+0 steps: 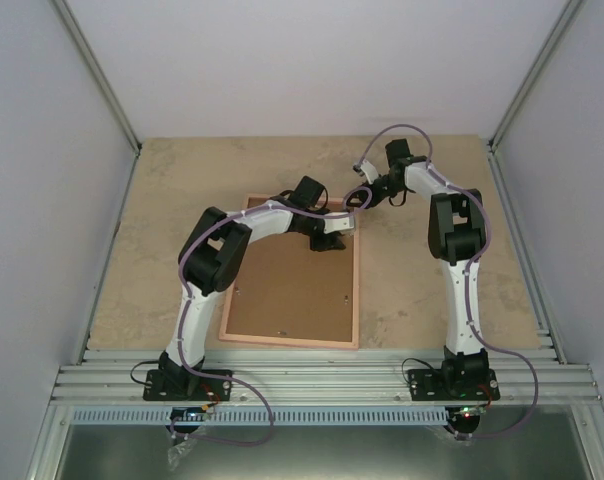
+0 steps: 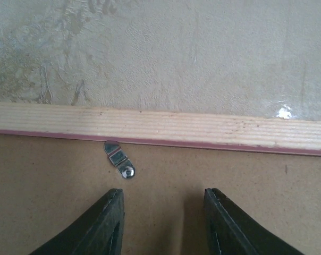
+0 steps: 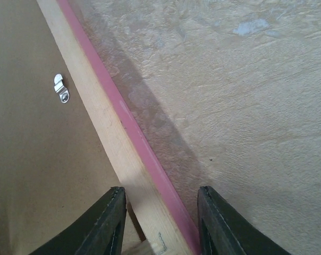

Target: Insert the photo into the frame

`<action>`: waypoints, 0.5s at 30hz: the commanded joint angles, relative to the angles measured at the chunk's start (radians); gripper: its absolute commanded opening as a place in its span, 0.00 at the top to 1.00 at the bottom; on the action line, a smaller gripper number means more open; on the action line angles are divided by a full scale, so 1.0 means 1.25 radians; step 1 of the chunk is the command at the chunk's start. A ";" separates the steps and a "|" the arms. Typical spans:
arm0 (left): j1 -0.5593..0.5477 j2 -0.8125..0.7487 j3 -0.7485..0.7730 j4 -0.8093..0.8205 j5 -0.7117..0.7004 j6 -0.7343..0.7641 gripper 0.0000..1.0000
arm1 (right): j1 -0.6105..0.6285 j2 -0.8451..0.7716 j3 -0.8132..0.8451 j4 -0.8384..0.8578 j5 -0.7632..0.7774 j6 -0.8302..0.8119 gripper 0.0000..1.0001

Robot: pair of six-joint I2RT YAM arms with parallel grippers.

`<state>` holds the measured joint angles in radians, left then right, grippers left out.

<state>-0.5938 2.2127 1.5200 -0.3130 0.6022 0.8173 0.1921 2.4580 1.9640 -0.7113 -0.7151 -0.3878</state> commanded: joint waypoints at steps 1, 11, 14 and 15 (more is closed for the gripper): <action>-0.012 0.010 0.011 0.001 -0.039 -0.010 0.57 | 0.012 0.020 -0.023 -0.036 0.024 0.013 0.62; -0.026 0.045 0.050 0.012 -0.105 -0.068 0.58 | 0.013 0.032 -0.004 -0.047 0.041 0.013 0.72; -0.028 0.067 0.092 -0.027 -0.103 -0.061 0.59 | 0.014 0.033 -0.003 -0.048 0.043 0.011 0.74; -0.028 0.072 0.100 -0.037 -0.101 -0.055 0.60 | 0.014 0.035 -0.003 -0.048 0.044 0.010 0.75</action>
<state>-0.6212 2.2505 1.5982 -0.3050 0.5087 0.7464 0.1944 2.4580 1.9644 -0.7132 -0.7113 -0.4000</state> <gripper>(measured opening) 0.413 0.334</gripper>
